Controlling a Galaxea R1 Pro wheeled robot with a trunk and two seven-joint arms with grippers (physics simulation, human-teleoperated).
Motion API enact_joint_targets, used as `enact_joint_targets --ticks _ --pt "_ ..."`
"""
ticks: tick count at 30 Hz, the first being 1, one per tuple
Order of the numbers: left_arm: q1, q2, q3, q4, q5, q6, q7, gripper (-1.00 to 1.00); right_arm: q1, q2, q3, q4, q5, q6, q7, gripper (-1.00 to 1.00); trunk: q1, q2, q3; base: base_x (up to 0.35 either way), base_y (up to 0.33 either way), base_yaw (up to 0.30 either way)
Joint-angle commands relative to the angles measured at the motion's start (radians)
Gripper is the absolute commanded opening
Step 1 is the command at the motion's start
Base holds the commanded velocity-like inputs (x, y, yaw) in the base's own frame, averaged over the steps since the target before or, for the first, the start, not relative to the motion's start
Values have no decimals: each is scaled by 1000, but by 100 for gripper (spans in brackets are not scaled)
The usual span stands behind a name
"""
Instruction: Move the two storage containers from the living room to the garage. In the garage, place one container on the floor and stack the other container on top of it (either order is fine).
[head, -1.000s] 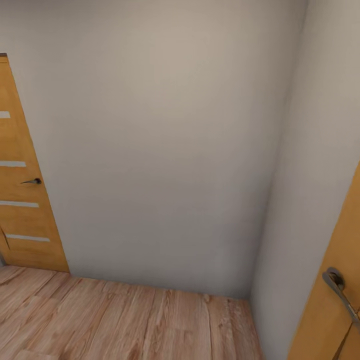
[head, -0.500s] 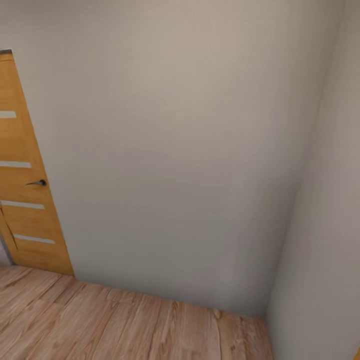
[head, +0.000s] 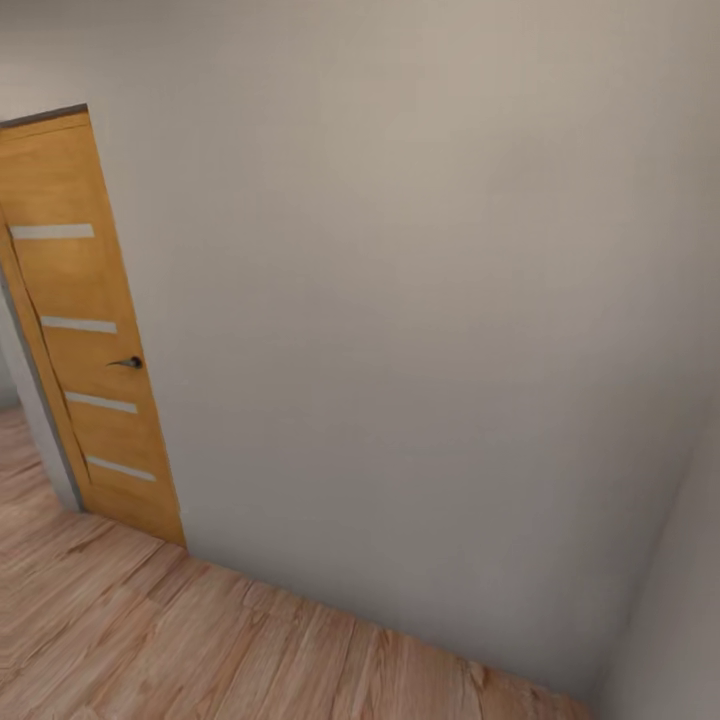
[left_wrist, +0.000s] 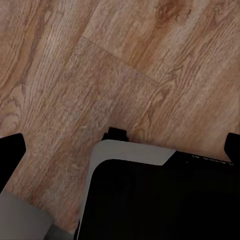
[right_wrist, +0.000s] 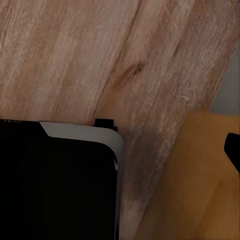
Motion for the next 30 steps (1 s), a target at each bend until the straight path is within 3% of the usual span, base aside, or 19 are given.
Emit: enact_joint_targets --ticks 1,15,18,20,23,30 --pt "-1 0 -9 1 9 -3 2 100 -1 0 8 3 -9 -6 1 100 1 -1 -2 195 0 272" --pt "-1 -7 -5 1 22 -3 2 100 -1 2 12 3 -7 0 3 100 1 -1 -2 15 0 274" --pt "-1 -5 -5 1 64 -3 2 100 -1 2 13 3 -6 0 4 100 1 -1 -2 0 0 277" --pt "-1 -3 -7 1 116 -3 2 100 -1 2 14 3 -6 2 6 100 1 -1 -2 0 0 277" --pt "-1 -3 -7 1 131 -3 1 100 -1 2 16 2 -2 11 8 100 1 -1 -2 0 0 277" --pt "-1 -2 -8 0 134 -3 2 100 -1 1 13 1 79 16 4 100 1 -1 -2 0 0 277"
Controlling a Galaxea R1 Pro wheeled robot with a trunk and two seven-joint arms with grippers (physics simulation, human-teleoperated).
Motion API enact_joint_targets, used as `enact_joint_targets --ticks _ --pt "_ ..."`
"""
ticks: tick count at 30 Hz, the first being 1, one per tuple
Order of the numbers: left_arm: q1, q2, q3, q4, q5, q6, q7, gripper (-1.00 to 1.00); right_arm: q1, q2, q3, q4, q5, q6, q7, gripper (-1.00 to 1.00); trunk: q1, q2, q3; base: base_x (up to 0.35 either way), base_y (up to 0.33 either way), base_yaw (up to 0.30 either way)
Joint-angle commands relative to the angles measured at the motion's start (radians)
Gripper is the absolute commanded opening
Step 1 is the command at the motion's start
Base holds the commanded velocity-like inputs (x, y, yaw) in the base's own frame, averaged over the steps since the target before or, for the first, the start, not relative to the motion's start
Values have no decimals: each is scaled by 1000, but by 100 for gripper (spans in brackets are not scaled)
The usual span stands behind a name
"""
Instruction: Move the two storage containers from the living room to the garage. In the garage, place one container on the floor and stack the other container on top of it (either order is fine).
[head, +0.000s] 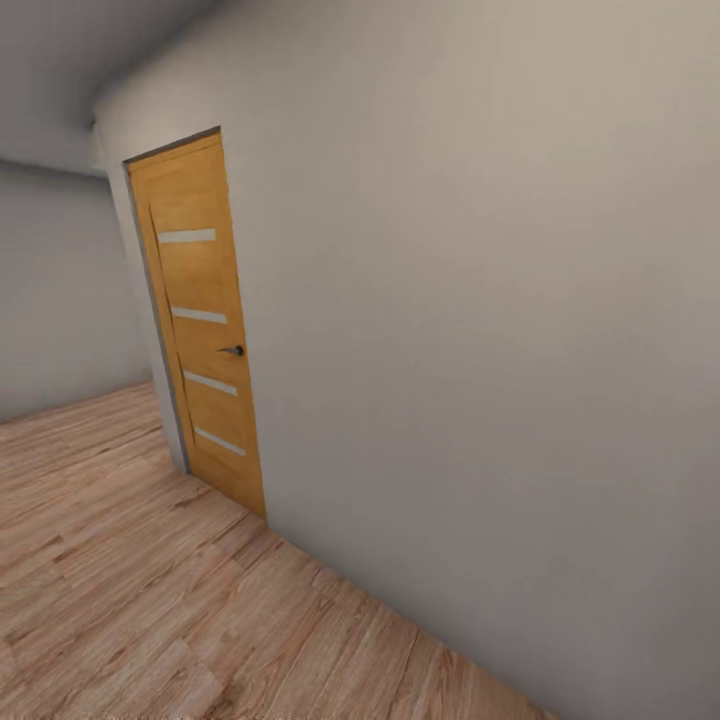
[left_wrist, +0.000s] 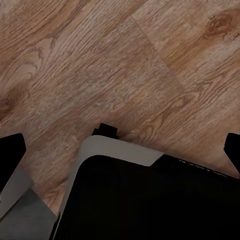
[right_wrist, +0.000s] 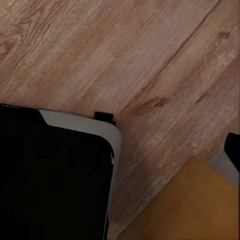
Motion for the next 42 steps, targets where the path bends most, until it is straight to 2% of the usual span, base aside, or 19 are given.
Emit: enact_joint_targets --ticks 1,31,42 --pt "-1 0 -8 1 8 -2 3 100 -1 0 8 3 -8 -6 1 100 0 -1 -2 0 0 277" --pt "-1 -1 -8 1 10 -2 3 100 -1 1 4 3 -8 -2 -2 100 0 -1 -2 3 0 278" --pt "-1 -1 -8 2 10 -1 2 100 -1 1 5 3 -4 -3 -1 100 0 -1 -2 232 0 264"
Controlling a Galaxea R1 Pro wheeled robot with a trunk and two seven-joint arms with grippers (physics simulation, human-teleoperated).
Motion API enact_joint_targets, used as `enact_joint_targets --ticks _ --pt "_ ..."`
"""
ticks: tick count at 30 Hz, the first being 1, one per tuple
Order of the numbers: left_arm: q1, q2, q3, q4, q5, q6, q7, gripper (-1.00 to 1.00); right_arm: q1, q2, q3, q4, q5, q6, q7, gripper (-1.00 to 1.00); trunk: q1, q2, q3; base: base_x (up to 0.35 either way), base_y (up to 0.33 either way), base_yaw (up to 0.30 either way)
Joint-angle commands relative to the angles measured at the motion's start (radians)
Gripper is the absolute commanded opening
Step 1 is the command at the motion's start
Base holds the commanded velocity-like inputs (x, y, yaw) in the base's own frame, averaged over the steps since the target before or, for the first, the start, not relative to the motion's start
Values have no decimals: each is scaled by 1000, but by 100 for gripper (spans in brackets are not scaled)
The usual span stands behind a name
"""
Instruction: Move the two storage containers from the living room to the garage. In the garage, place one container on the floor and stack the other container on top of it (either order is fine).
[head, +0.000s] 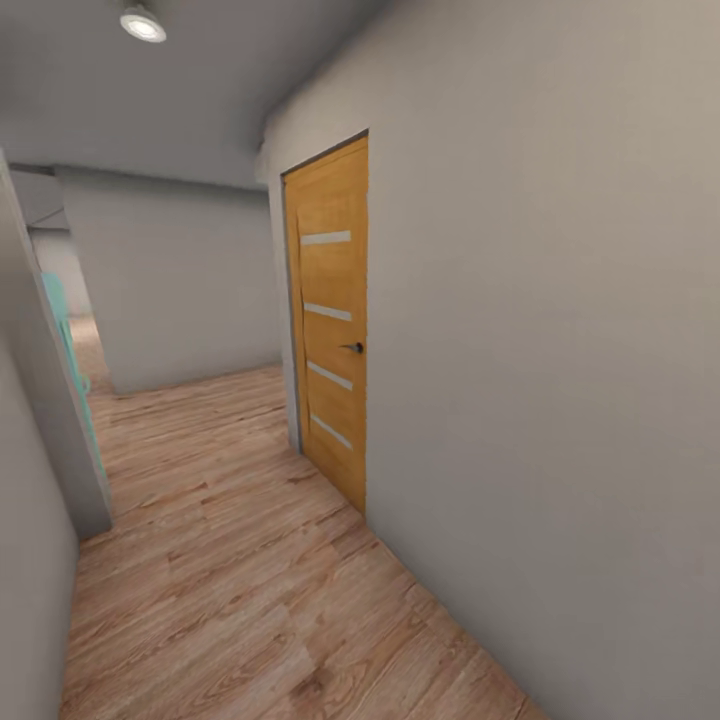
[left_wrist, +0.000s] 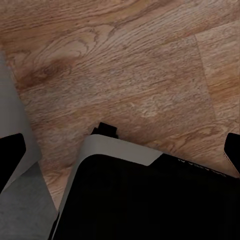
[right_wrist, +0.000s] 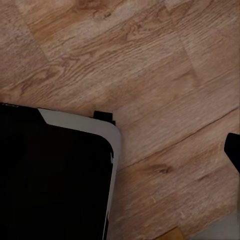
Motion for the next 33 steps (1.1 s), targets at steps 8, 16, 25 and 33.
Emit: enact_joint_targets --ticks 8,16,25,33 --pt "-1 -1 -9 0 8 -2 3 100 -1 -1 9 3 -6 -15 2 100 1 -1 -2 316 0 42" --pt "-1 -2 -10 1 8 -2 2 100 -1 0 10 3 -1 -15 0 100 1 -1 -2 318 0 2" --pt "-1 -2 -9 0 8 -2 3 100 -1 0 15 3 1 -11 -1 100 1 -1 -2 318 0 190" --pt "-1 -2 -10 0 8 -2 2 100 -1 0 15 3 1 -9 -2 100 1 -1 -2 318 0 269"
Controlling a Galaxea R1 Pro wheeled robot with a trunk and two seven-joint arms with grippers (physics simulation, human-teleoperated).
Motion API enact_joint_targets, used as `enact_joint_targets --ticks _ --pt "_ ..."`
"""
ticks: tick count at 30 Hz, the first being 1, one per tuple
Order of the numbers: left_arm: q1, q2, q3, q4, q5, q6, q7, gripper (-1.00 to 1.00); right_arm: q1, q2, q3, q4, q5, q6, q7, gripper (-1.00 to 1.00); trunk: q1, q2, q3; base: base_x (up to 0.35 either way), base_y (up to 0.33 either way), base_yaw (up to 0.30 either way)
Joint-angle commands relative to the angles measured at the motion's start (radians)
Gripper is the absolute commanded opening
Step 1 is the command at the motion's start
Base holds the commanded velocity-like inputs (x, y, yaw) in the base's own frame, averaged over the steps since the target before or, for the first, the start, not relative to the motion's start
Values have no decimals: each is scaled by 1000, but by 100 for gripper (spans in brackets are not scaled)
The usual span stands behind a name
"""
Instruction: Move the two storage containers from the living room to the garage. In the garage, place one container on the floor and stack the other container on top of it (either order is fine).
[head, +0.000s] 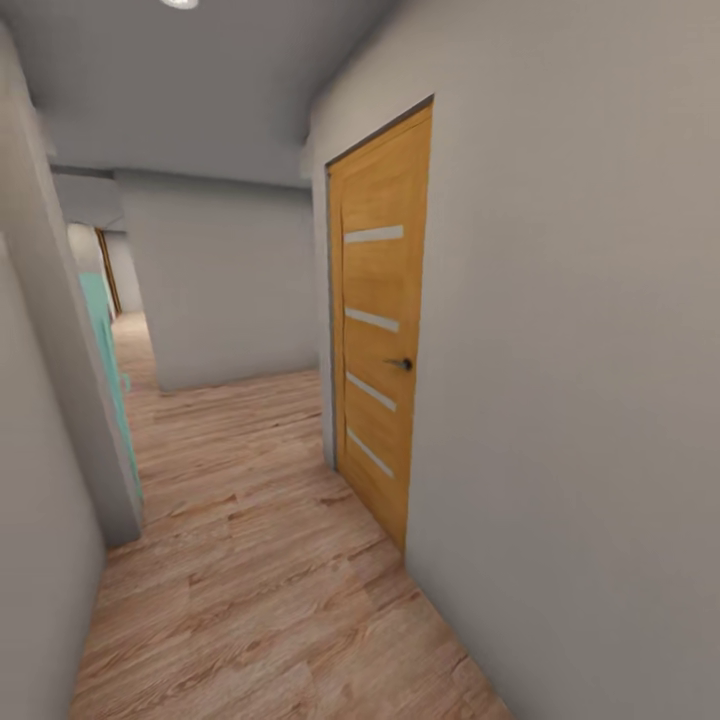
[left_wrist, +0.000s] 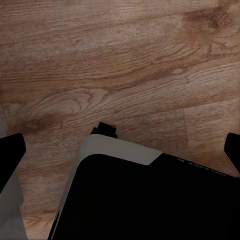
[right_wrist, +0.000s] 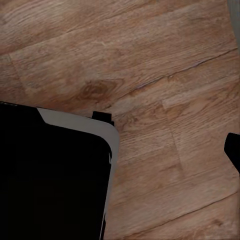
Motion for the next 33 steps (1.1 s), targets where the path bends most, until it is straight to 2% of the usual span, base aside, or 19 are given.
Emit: enact_joint_targets --ticks 1,33 --pt "-1 0 -8 0 8 -2 3 100 -1 0 9 3 -10 -6 1 100 1 -1 -2 318 0 270" --pt "-1 0 -8 0 8 -2 2 100 -1 0 9 3 -12 -3 1 100 1 -1 -2 318 0 270"
